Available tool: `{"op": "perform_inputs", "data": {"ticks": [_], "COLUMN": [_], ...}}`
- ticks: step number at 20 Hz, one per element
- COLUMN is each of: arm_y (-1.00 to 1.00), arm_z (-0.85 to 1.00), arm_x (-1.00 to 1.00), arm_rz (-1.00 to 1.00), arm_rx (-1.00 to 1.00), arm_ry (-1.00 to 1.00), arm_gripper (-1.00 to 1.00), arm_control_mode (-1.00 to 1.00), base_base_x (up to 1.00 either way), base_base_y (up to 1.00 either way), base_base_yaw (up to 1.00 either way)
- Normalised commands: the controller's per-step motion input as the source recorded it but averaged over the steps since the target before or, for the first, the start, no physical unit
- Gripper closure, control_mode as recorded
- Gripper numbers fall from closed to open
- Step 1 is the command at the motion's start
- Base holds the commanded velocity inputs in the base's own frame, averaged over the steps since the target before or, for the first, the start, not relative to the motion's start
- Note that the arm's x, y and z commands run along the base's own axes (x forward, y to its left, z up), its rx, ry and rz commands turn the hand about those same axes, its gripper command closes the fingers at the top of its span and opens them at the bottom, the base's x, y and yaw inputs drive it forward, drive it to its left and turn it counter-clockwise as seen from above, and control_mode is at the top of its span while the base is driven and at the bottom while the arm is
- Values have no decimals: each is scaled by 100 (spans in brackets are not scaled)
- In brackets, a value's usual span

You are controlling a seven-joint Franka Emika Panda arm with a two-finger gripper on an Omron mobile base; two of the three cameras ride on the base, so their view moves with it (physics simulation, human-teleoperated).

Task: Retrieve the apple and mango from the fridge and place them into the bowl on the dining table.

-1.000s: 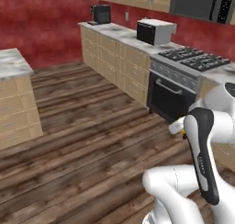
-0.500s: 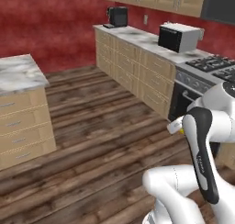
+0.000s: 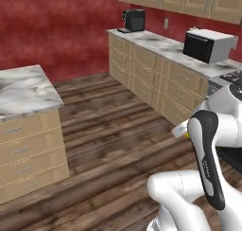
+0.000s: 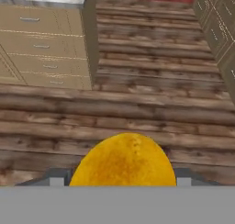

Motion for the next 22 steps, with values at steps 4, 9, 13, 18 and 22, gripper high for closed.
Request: {"op": "perform_inputs", "data": {"ticks": [4,9,13,18,22], "arm_y": [0,0,0,0,0], "arm_z": [0,0,0,0,0], "arm_x": [0,0,0,0,0], "arm_rz": [0,0,0,0,0], "arm_rx": [0,0,0,0,0], "arm_ry": [0,0,0,0,0], "arm_gripper": [100,100,100,100,100], "arm_control_mode": [100,100,100,100,100], "base_base_x": [100,100,100,100,100], "base_base_y": [0,0,-3,-17,-37], "base_base_yaw": [4,4,3,0,0]}}
